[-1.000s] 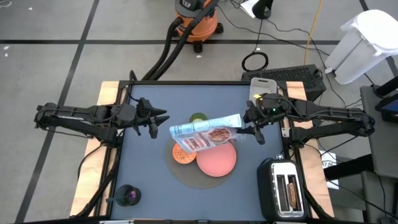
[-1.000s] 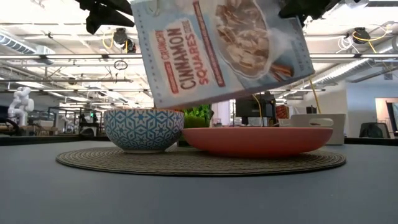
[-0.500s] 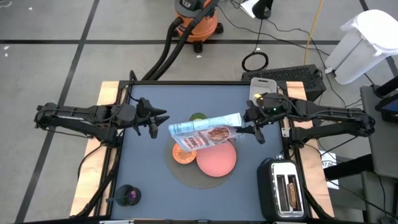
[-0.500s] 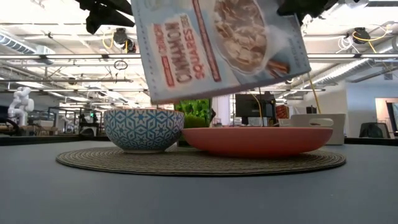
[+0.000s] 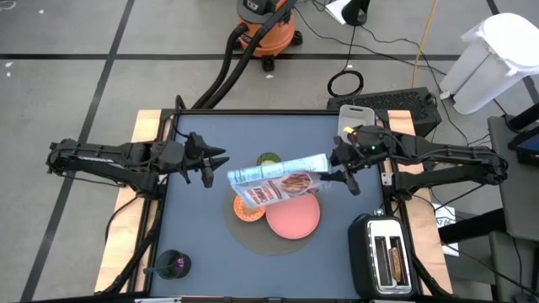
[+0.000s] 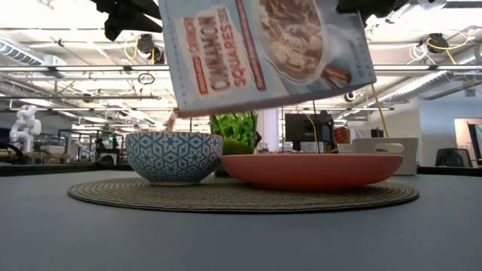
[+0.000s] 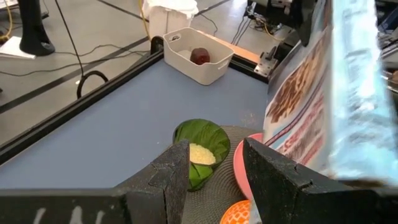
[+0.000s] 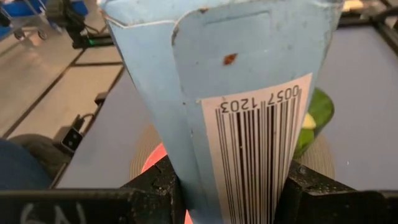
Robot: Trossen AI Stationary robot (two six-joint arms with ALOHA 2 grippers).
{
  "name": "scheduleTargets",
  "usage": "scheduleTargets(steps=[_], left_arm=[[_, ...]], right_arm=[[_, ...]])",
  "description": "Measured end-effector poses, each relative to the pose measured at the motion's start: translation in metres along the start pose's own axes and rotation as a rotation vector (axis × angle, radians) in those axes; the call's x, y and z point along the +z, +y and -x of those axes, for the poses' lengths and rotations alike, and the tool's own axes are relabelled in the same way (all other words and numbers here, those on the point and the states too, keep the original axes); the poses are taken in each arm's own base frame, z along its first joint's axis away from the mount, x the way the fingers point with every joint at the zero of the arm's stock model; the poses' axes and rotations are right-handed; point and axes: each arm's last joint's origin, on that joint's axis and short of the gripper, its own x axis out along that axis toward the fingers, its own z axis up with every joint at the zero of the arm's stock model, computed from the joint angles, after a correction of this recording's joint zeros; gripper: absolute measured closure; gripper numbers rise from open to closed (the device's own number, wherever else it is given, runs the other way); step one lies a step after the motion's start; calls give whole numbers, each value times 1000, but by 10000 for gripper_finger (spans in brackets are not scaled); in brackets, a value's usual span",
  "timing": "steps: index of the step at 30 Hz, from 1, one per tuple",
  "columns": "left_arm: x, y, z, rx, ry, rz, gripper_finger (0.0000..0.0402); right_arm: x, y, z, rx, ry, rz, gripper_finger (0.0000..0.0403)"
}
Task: Arrange a breakfast setting
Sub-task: Pour the cereal from the blue cereal box into the orange bowl
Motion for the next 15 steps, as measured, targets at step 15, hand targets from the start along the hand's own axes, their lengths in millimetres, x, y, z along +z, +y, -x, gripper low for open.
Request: scheduleTargets(steps=[15], left_arm=[[-6,3,0,26,63,-29,245]], right_arm=[[-2,-1,-3,-3,22,-5,259]])
